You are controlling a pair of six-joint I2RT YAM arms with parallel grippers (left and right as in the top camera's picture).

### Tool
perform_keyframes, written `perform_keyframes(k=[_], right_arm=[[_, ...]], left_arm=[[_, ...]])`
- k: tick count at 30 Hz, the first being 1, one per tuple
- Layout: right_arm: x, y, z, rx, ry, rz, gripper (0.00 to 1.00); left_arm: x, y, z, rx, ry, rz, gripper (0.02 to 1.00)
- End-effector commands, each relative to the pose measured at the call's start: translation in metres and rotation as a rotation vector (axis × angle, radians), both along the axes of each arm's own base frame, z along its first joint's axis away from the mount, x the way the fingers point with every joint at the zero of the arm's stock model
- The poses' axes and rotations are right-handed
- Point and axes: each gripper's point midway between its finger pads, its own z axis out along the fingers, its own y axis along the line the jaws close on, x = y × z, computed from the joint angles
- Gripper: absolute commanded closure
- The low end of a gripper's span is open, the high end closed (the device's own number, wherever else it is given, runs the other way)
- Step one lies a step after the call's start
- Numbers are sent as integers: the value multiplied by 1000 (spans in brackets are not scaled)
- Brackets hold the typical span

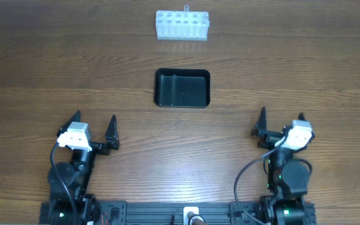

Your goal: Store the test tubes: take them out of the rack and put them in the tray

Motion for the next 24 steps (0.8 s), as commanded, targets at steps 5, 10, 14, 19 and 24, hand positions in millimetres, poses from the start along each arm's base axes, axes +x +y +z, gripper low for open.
perform_keyframes(k=[5,10,14,19,24], right_arm=[[60,27,55,27,132,132,9],[116,76,60,18,244,266,7],[153,139,57,-17,326,381,9],[188,206,47,-28,440,406,7],[222,243,27,15,551,340,7]], left_arm=[[0,-1,-1,-14,0,-8,18],[0,-1,-1,-14,0,-8,18],[0,-1,-1,-14,0,-9,18],[0,-1,-1,-14,0,-8,18],[0,-1,-1,-14,0,-8,18]])
